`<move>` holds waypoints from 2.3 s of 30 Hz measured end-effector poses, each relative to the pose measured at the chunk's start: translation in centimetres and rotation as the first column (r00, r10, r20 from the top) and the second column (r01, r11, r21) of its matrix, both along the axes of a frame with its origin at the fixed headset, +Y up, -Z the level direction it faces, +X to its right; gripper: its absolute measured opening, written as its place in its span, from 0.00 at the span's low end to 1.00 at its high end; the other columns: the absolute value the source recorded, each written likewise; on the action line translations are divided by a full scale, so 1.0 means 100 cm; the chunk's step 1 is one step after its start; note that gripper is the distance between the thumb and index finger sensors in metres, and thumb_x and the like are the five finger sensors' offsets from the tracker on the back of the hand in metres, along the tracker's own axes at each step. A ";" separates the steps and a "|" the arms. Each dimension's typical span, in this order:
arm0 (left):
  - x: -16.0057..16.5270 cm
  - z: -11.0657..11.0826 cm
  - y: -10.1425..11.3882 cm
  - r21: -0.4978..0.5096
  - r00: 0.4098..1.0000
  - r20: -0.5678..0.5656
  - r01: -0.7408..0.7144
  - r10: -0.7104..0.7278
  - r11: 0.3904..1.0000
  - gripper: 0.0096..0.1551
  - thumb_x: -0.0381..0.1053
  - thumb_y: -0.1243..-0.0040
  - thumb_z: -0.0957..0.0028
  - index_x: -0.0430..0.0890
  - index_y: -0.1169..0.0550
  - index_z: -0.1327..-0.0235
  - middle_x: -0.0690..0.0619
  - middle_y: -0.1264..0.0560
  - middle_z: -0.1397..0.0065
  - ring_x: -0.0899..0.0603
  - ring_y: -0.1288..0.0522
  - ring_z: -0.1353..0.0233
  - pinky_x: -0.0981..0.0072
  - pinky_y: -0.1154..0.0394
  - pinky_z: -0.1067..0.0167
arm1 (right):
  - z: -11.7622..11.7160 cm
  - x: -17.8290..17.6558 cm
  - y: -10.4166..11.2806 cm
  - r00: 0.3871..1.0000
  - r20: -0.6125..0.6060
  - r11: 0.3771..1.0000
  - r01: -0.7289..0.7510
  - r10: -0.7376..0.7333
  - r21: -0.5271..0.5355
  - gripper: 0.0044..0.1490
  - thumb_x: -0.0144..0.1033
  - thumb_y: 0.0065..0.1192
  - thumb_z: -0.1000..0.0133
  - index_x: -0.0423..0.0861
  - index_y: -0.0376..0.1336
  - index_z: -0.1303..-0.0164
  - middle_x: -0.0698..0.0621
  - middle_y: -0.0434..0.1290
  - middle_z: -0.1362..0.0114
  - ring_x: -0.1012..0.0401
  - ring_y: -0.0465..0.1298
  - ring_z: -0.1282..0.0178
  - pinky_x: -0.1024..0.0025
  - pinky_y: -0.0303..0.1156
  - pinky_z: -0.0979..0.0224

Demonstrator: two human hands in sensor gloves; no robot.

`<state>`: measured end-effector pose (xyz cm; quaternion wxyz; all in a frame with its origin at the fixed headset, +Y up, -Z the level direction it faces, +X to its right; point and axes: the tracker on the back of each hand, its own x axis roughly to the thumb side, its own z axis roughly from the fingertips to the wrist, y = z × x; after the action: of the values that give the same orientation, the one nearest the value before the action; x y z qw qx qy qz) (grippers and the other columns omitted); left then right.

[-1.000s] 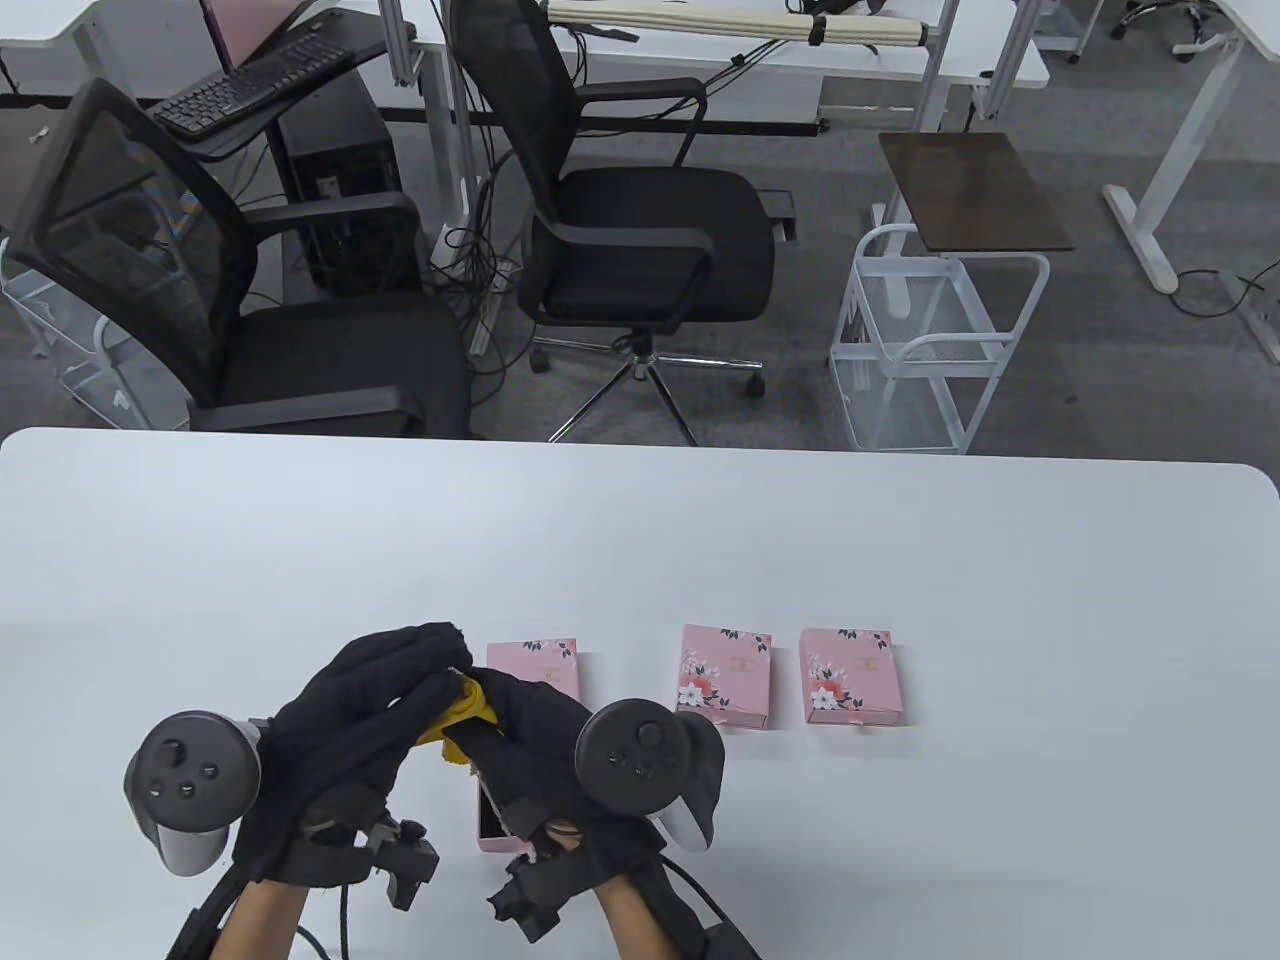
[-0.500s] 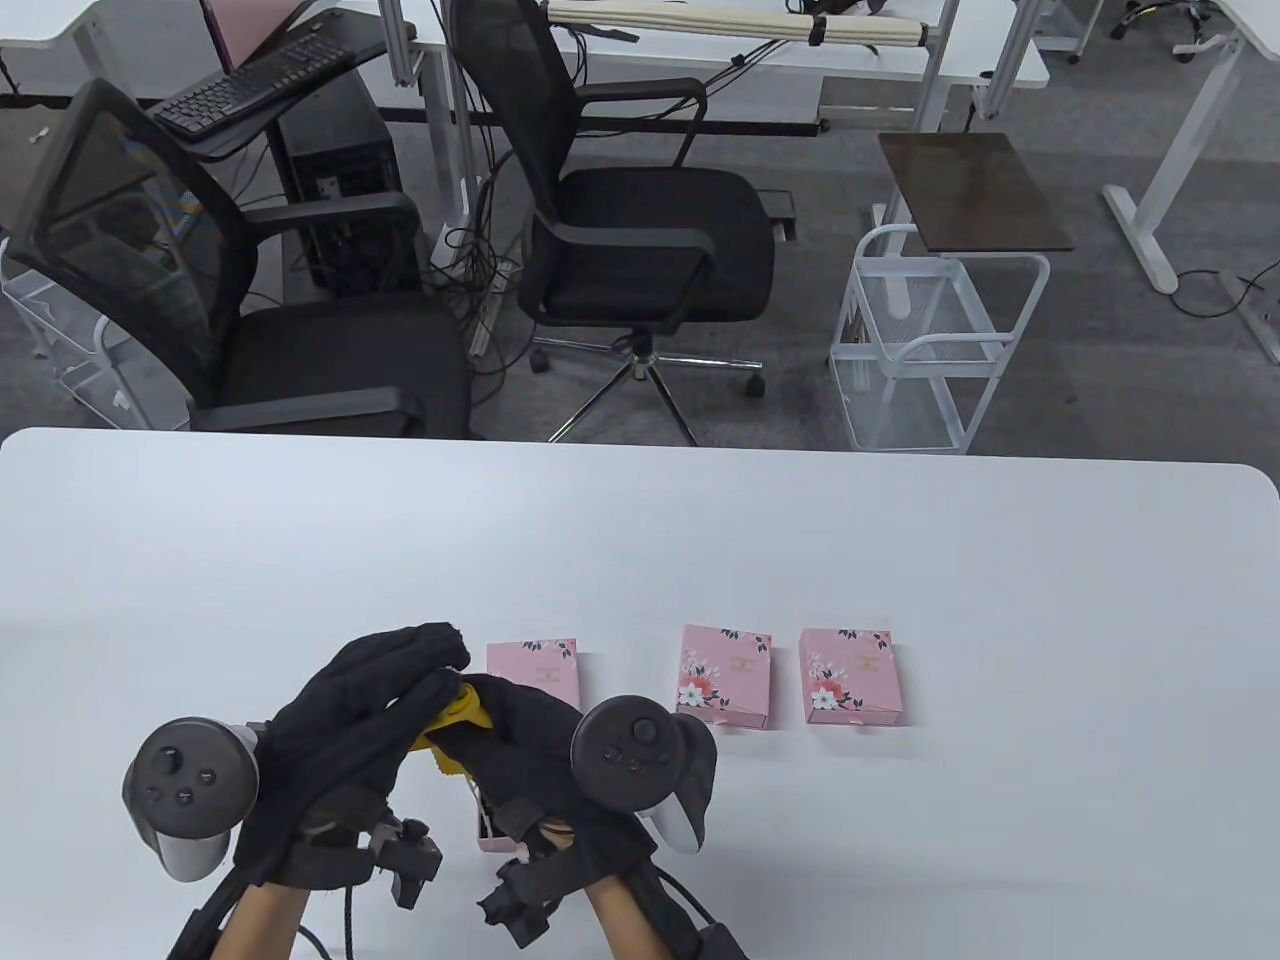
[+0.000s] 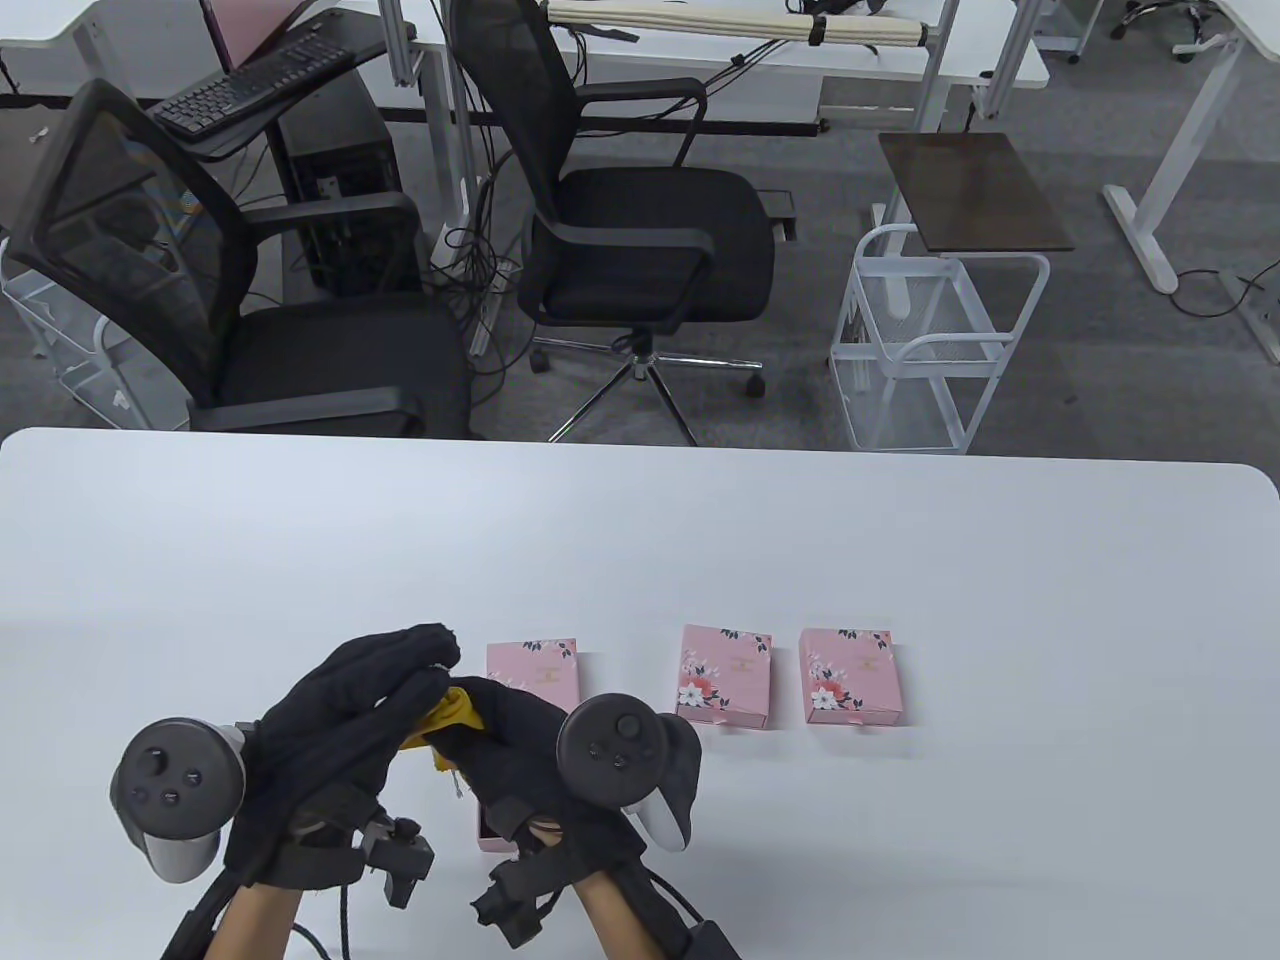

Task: Dust necklace

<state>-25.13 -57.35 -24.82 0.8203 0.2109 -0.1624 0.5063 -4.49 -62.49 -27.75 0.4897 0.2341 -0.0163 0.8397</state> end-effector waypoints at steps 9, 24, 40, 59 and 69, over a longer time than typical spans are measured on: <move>-0.001 0.000 0.000 0.004 1.000 -0.001 -0.009 0.009 1.000 0.17 0.57 0.29 0.41 0.56 0.15 0.42 0.53 0.15 0.34 0.43 0.20 0.33 0.48 0.23 0.37 | -0.006 -0.002 -0.012 0.999 0.029 0.999 -0.024 0.024 -0.023 0.24 0.43 0.66 0.34 0.44 0.68 0.32 0.42 0.79 0.39 0.42 0.77 0.43 0.45 0.71 0.34; 0.000 0.000 -0.002 0.043 0.999 -0.027 -0.017 0.018 0.999 0.17 0.57 0.29 0.42 0.56 0.14 0.42 0.53 0.13 0.37 0.45 0.18 0.36 0.51 0.21 0.40 | -0.009 -0.009 -0.025 0.994 0.012 0.992 -0.112 0.113 -0.064 0.23 0.39 0.65 0.33 0.44 0.67 0.29 0.40 0.78 0.36 0.41 0.77 0.42 0.43 0.71 0.34; -0.007 0.005 0.002 0.071 0.997 -0.025 -0.065 0.067 0.995 0.17 0.57 0.29 0.42 0.56 0.15 0.42 0.53 0.12 0.38 0.45 0.18 0.37 0.52 0.21 0.41 | -0.009 -0.026 -0.046 0.965 -0.007 0.962 -0.261 0.262 -0.082 0.23 0.40 0.65 0.33 0.44 0.67 0.30 0.41 0.78 0.37 0.43 0.78 0.44 0.45 0.72 0.35; -0.016 0.009 0.008 0.115 0.996 -0.046 -0.077 0.083 0.990 0.17 0.56 0.28 0.42 0.56 0.14 0.42 0.53 0.13 0.38 0.45 0.18 0.37 0.51 0.21 0.40 | 0.000 -0.044 -0.056 0.931 -0.073 0.927 -0.364 0.359 -0.089 0.24 0.39 0.63 0.31 0.43 0.66 0.28 0.40 0.78 0.35 0.42 0.78 0.43 0.45 0.72 0.35; -0.022 0.008 0.008 0.109 0.990 -0.043 -0.129 0.135 0.986 0.17 0.57 0.29 0.42 0.56 0.14 0.42 0.54 0.13 0.38 0.46 0.18 0.37 0.52 0.21 0.40 | 0.001 -0.048 -0.059 0.896 -0.090 0.891 -0.443 0.435 -0.099 0.24 0.37 0.62 0.30 0.41 0.65 0.27 0.39 0.77 0.35 0.41 0.77 0.44 0.44 0.72 0.36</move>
<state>-27.30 -56.56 -24.00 0.7764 0.2771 -0.1538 0.5447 -9.27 -68.35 -27.69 0.3005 0.2297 0.1022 0.9200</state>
